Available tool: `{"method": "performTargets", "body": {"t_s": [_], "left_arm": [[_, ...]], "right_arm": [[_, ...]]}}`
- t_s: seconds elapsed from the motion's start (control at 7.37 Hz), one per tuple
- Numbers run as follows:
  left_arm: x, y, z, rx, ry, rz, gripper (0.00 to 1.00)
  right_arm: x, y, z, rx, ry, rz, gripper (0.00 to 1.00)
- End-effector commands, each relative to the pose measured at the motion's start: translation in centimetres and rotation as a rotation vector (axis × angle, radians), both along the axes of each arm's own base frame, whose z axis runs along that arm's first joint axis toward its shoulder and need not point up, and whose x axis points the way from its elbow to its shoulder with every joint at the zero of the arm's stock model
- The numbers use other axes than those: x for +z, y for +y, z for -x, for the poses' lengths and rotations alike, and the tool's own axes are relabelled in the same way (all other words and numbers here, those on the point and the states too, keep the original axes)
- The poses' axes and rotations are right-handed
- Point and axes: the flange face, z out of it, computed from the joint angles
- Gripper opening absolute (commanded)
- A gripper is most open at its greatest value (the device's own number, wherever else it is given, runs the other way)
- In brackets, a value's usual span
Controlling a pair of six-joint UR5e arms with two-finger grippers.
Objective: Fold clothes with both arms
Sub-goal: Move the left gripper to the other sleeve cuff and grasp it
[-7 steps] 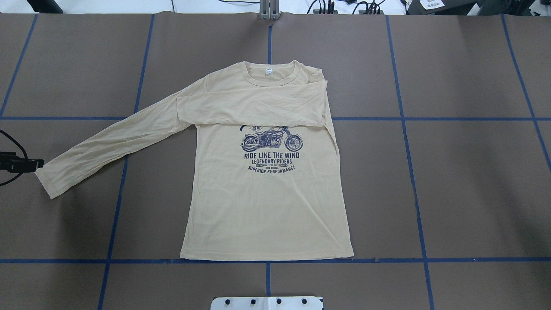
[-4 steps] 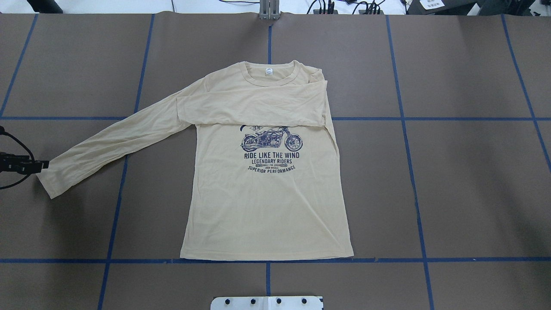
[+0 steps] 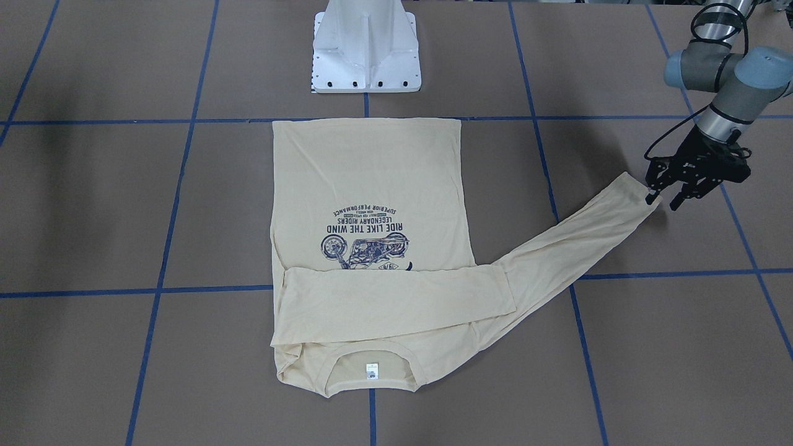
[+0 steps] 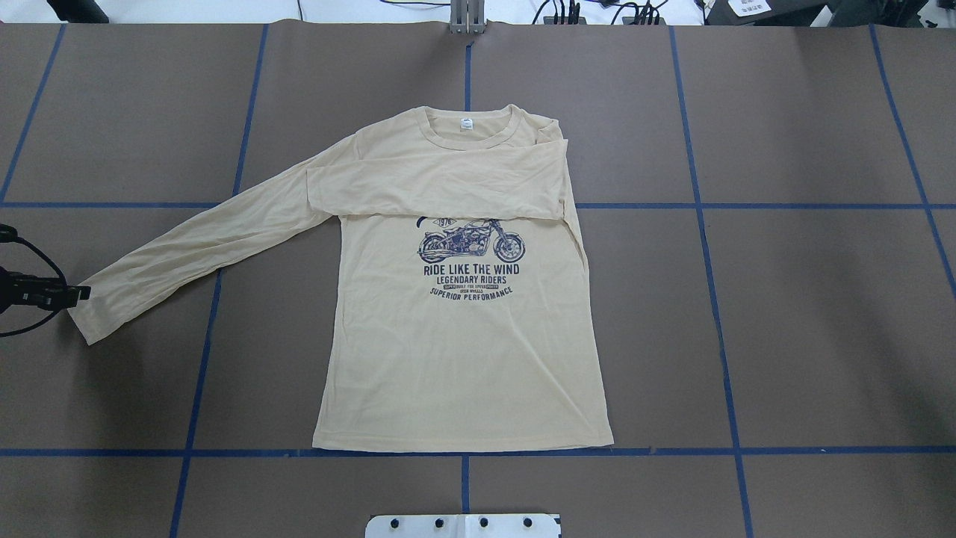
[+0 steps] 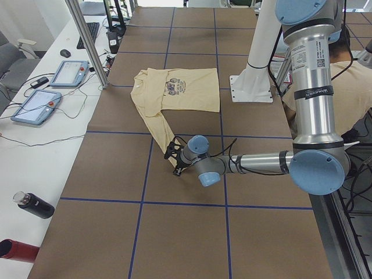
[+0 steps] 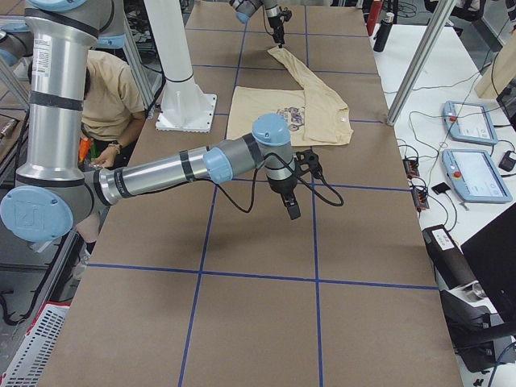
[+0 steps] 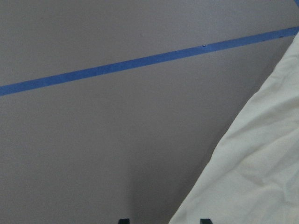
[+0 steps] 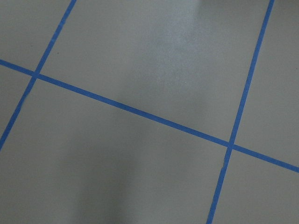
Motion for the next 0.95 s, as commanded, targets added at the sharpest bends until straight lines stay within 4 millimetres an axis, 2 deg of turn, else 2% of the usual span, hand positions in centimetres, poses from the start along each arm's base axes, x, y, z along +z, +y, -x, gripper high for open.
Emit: {"method": "performTargets", "body": {"t_s": [0.0, 0.14, 0.54, 0.68, 0.81], "left_arm": [[0.12, 1.00, 0.13, 0.015, 0.021, -0.018, 0.57], [0.35, 1.00, 0.06, 0.015, 0.019, -0.017, 0.57], [0.52, 1.06, 0.12, 0.015, 0.015, -0.013, 0.34], [0.51, 1.08, 0.11, 0.016, 0.016, -0.013, 0.23], [0.25, 1.08, 0.08, 0.020, 0.020, -0.018, 0.00]], "right_arm": [[0.06, 0.08, -0.02, 0.000, 0.000, 0.001, 0.99], [0.07, 0.08, -0.02, 0.000, 0.001, 0.002, 0.99], [0.06, 0.08, -0.02, 0.000, 0.000, 0.001, 0.99], [0.01, 0.03, -0.01, 0.000, 0.000, 0.001, 0.99], [0.01, 0.03, -0.01, 0.001, 0.000, 0.002, 0.99]]}}
